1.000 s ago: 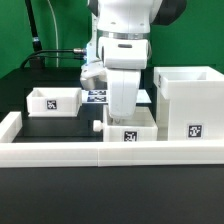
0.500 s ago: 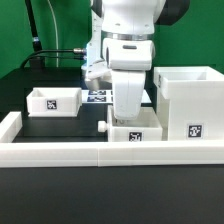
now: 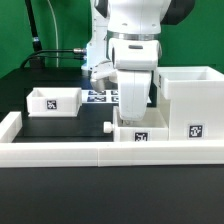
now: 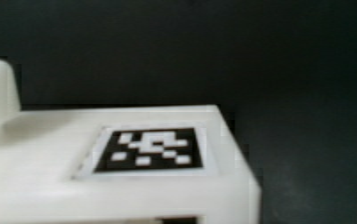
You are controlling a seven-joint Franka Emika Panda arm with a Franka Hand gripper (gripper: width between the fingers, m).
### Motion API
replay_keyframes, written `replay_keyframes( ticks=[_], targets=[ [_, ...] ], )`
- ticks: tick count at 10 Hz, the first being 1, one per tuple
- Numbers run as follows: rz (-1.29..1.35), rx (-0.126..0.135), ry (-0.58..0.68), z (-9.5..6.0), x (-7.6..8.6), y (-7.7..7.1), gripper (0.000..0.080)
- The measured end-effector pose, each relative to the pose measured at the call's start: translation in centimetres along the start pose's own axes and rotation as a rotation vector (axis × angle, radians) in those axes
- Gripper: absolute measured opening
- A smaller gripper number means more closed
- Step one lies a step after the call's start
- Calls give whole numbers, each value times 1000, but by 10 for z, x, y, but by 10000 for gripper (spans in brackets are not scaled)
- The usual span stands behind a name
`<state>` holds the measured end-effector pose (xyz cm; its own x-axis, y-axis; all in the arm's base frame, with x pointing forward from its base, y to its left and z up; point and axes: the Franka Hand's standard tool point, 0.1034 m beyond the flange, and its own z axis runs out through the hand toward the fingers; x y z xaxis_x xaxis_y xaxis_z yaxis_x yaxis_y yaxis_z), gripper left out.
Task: Assemble drawer
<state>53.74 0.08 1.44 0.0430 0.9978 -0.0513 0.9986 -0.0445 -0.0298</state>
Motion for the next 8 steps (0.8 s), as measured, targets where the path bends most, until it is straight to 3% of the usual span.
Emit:
replay_keyframes(
  ticks=[8],
  targets=[
    [21, -3, 3, 1, 3, -2, 42]
  ],
)
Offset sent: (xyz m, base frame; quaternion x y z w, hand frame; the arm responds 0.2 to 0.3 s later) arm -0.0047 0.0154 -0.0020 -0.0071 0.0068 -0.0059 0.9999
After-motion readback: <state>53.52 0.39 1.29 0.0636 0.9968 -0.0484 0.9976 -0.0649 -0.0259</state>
